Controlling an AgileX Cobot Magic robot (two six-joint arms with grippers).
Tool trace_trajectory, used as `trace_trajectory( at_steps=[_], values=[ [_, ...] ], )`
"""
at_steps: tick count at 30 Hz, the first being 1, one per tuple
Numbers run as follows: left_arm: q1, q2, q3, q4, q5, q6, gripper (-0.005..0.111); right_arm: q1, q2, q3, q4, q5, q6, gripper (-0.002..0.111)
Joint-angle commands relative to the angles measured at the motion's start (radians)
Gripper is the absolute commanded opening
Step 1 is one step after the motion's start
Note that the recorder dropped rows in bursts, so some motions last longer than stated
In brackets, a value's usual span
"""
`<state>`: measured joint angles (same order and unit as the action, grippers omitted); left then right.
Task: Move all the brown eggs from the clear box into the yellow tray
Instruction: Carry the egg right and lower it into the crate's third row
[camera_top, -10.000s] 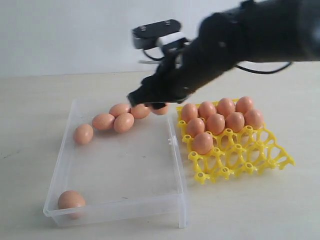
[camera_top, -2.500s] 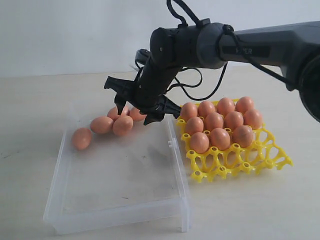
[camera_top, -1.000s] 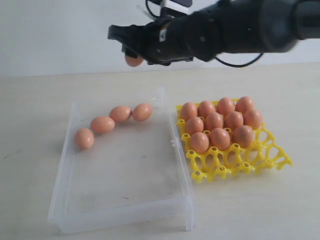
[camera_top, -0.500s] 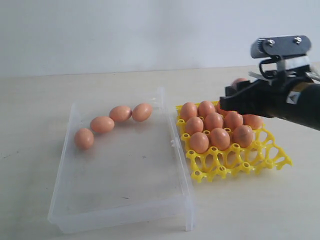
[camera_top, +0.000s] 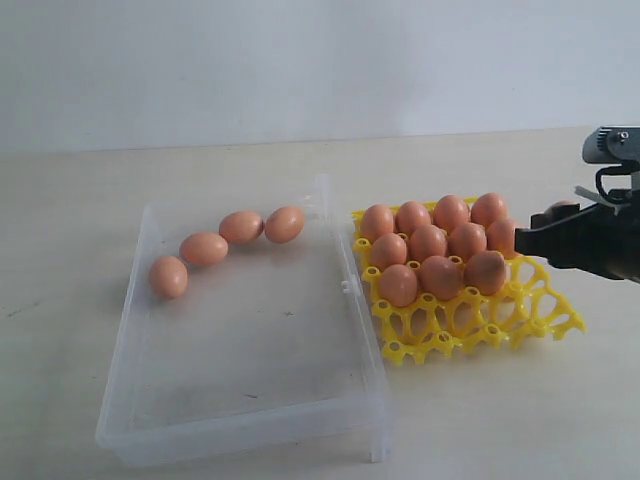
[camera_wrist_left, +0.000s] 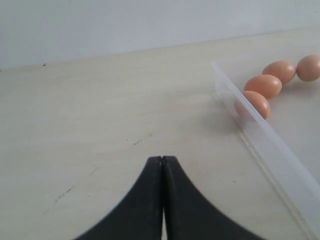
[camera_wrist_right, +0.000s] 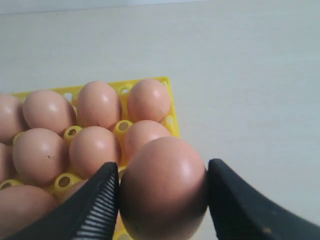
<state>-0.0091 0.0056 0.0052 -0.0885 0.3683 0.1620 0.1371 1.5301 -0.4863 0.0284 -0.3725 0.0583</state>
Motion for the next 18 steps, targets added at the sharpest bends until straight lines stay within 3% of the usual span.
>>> trace_trajectory(
  at_steps=[1, 18],
  values=[
    [-0.001, -0.006, -0.005, -0.004, -0.008, -0.005, 0.0, -0.006, 0.056, -0.002, -0.005, -0.069, -0.011, 0.0],
    [-0.001, -0.006, -0.005, -0.004, -0.008, -0.005, 0.0, -0.006, 0.228, -0.079, -0.042, -0.131, -0.003, 0.0]
  ],
)
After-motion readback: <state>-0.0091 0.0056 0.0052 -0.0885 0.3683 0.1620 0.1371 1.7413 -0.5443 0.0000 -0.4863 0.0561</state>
